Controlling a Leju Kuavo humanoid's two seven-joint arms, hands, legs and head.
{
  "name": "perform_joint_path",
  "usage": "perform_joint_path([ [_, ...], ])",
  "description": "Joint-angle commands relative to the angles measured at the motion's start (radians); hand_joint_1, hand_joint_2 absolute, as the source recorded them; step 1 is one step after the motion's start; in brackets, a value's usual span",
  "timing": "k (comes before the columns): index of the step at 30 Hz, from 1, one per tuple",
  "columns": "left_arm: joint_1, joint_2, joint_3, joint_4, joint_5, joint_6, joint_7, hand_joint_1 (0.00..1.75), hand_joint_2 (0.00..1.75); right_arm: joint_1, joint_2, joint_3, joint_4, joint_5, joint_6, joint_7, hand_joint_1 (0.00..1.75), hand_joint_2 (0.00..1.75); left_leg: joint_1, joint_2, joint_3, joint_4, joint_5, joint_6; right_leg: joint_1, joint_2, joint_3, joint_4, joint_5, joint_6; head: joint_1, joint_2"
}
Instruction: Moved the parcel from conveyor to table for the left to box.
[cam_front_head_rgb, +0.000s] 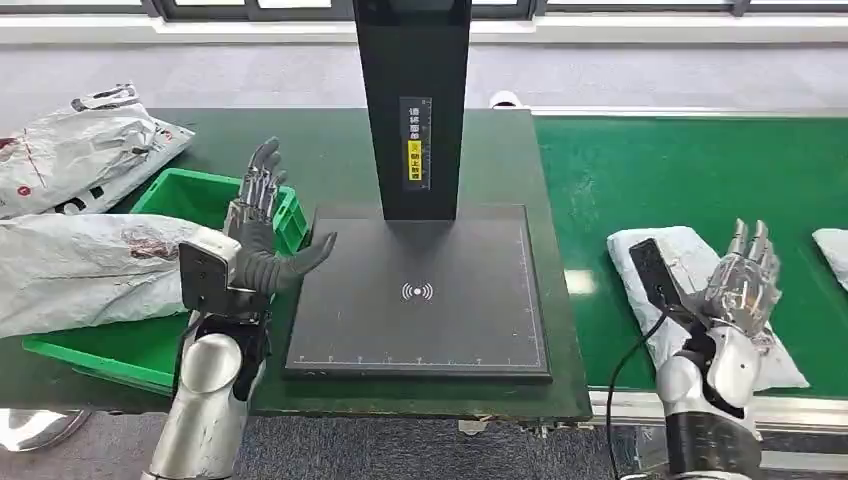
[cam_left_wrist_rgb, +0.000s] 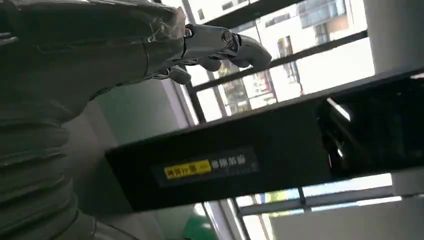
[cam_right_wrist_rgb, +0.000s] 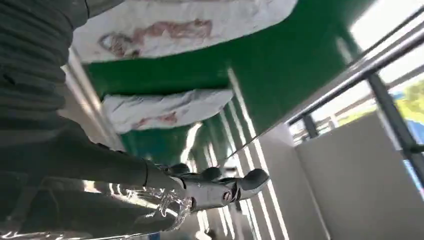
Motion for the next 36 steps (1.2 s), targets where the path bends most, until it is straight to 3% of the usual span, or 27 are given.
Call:
perform_joint_path([
  [1, 0.063, -0.036, -0.078, 0.040, -0.014, -0.034, -0.028, 0.00, 1.75, -0.292, -0.182, -0.078, 0.658, 0.199, 0.042, 0.098, 0.00, 1.75, 0.001, 0.001, 0.004, -0.002, 0.001, 0.002, 0.000, 0.000, 0.006, -0.005, 0.002, 0.001, 0.000, 0.000],
  [8, 0.091, -0.024, -0.068, 0.025, -0.036, -0.043, -0.058, 0.00, 1.75, -0.345, -0.142, -0.110, 0.860, 0.145, 0.175, 0.059, 0.00, 1.75, 0.001, 0.001, 0.004, -0.001, 0.000, 0.000, 0.000, 0.001, 0.005, -0.003, 0.001, 0.000, 0.000, 0.000],
  [13, 0.088, -0.021, -0.070, 0.029, -0.068, -0.025, -0.072, 0.00, 1.75, -0.375, -0.128, -0.100, 0.893, 0.153, 0.210, 0.063, 0.00, 1.75, 0.001, 0.002, 0.003, -0.002, 0.000, 0.000, 0.000, 0.001, 0.004, -0.002, 0.001, 0.000, 0.000, 0.000],
  [18, 0.096, -0.017, -0.070, 0.023, -0.107, -0.003, -0.079, 0.00, 1.75, -0.395, -0.105, -0.141, 0.913, 0.092, 0.280, -0.017, 0.00, 1.75, 0.001, 0.003, 0.002, -0.001, 0.000, 0.000, 0.000, 0.002, 0.002, -0.001, 0.001, 0.000, 0.000, 0.000],
  [29, 0.097, -0.017, -0.073, 0.029, -0.125, 0.009, -0.085, 0.00, 1.75, -0.395, -0.100, -0.156, 0.920, 0.073, 0.306, -0.030, 0.02, 1.75, 0.001, 0.002, 0.002, -0.001, 0.000, 0.000, 0.000, 0.001, 0.003, -0.001, 0.001, 0.000, 0.000, 0.000],
  [31, 0.088, -0.023, -0.069, 0.036, -0.134, 0.016, -0.086, 0.00, 1.75, -0.403, -0.097, -0.177, 0.926, 0.047, 0.337, -0.055, 1.75, 1.75, 0.001, 0.001, 0.003, -0.002, 0.000, 0.000, 0.000, 0.000, 0.003, -0.002, 0.001, 0.000, 0.000, 0.000],
  [36, 0.078, -0.027, -0.060, 0.046, -0.151, 0.027, -0.086, 0.00, 1.75, -0.418, -0.089, -0.202, 0.925, 0.012, 0.362, -0.104, 1.75, 1.75, 0.001, 0.001, 0.002, -0.001, 0.000, 0.000, 0.000, 0.001, 0.002, -0.001, 0.001, 0.000, 0.000, 0.000],
])
